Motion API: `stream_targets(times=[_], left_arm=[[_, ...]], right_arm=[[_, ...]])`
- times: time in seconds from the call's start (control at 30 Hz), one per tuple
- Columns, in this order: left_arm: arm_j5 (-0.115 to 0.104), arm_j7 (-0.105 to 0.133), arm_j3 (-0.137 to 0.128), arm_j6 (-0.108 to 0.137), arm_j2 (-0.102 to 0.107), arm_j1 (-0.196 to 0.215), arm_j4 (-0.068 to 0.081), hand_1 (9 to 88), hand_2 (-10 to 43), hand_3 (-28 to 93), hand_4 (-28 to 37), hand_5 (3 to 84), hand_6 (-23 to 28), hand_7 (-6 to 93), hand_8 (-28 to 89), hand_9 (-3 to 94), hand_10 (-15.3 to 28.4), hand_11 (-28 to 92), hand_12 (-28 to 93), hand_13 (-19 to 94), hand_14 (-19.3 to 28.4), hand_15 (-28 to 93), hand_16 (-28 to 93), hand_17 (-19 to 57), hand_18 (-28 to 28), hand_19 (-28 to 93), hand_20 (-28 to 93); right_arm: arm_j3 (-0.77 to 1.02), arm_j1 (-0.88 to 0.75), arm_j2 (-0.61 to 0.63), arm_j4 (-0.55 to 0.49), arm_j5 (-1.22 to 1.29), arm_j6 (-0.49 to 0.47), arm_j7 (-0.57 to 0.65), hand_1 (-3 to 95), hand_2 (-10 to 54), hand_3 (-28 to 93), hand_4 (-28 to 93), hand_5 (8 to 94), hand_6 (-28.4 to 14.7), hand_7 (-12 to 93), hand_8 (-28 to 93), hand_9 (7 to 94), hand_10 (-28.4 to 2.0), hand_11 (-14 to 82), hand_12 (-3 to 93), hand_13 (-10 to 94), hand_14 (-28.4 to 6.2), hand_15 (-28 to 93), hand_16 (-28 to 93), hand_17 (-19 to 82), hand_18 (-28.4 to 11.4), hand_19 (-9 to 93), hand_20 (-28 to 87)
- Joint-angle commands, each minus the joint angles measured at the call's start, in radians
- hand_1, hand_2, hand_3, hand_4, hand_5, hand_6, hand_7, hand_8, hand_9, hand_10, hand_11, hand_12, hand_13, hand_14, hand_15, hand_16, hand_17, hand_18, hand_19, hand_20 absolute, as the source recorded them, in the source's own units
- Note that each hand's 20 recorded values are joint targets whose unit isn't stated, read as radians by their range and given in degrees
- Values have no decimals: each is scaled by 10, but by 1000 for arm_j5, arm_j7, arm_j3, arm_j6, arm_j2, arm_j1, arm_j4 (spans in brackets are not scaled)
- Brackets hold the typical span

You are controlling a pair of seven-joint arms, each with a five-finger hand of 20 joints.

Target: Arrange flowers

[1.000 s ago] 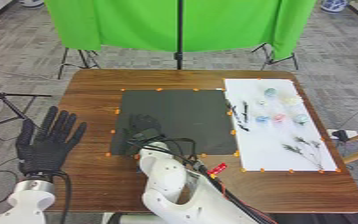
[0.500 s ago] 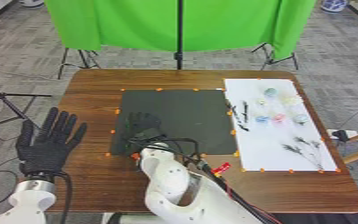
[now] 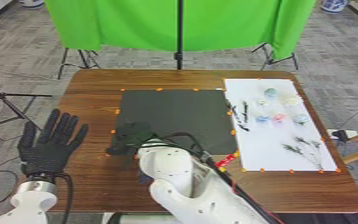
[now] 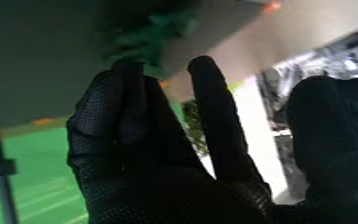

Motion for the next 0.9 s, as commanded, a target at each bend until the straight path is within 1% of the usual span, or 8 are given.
stream_targets(times=[0.03, 0.07, 0.2, 0.33, 0.43, 0.63, 0.67, 0.9], left_arm=[[8, -5, 6, 19, 2, 12, 2, 240, 144, 718, -283, 429, 70, 169, -95, 389, 153, 234, 138, 305, 151, 386, -43, -46, 152, 363, 177], [6, -1, 6, 16, 2, 14, 2, 239, 144, 719, -283, 429, 70, 169, -95, 390, 153, 234, 138, 305, 151, 385, -44, -47, 152, 364, 177], [6, -6, 7, 16, -1, 18, 1, 240, 144, 718, -283, 430, 70, 170, -95, 390, 153, 235, 138, 305, 151, 386, -44, -47, 152, 364, 177], [6, -9, 7, 18, 0, 16, 3, 242, 147, 716, -283, 431, 70, 169, -96, 391, 152, 235, 138, 305, 151, 386, -45, -48, 152, 365, 178], [6, -5, 6, 19, 2, 20, 3, 242, 147, 717, -283, 430, 70, 170, -96, 391, 152, 236, 138, 305, 151, 386, -45, -48, 152, 365, 178], [3, -14, 15, 23, 0, 14, 5, 244, 149, 715, -283, 432, 70, 171, -96, 392, 153, 235, 137, 305, 151, 386, -45, -49, 152, 366, 178], [6, -18, 19, 20, 2, 6, 9, 245, 150, 714, -283, 431, 70, 171, -96, 392, 153, 235, 137, 305, 150, 386, -45, -49, 152, 366, 178], [7, -21, 19, 25, -3, 7, 7, 246, 150, 716, -283, 431, 71, 170, -96, 391, 152, 236, 138, 304, 151, 386, -46, -49, 152, 367, 178]], right_arm=[[9, 0, -16, 14, 13, -47, 29, 210, 111, 639, -213, 495, -75, 122, -79, 432, -283, 180, 214, 280, -283, 668, 214, 223, -284, 803, 498], [4, 3, -14, 14, 16, -47, 34, 211, 113, 639, -211, 496, -82, 118, -76, 437, -283, 185, 214, 283, -283, 669, 215, 226, -284, 804, 499], [3, 3, -12, 10, 22, -62, 41, 220, 116, 647, -205, 508, -130, 94, -64, 479, -283, 227, 223, 314, -284, 677, 217, 236, -284, 809, 498], [-4, 5, -8, 5, 28, -68, 60, 228, 114, 653, -202, 533, -149, 79, -62, 508, -280, 256, 229, 337, -284, 678, 220, 238, -284, 809, 494], [-5, 5, -3, 2, 33, -72, 64, 230, 115, 651, -201, 551, -155, 73, -61, 512, -279, 256, 227, 341, -284, 675, 221, 239, -284, 809, 491], [3, 7, -5, 21, -13, -48, 42, 228, 116, 651, -198, 556, -150, 74, -60, 497, -282, 233, 219, 329, -284, 667, 221, 238, -284, 808, 486], [5, 12, -5, 27, -3, -44, 52, 227, 116, 652, -197, 555, -150, 73, -60, 493, -283, 228, 218, 325, -284, 665, 220, 236, -284, 806, 485], [16, 12, -7, 45, -13, -50, 54, 226, 116, 656, -198, 549, -152, 71, -60, 482, -283, 213, 214, 314, -283, 657, 210, 230, -284, 800, 480]])
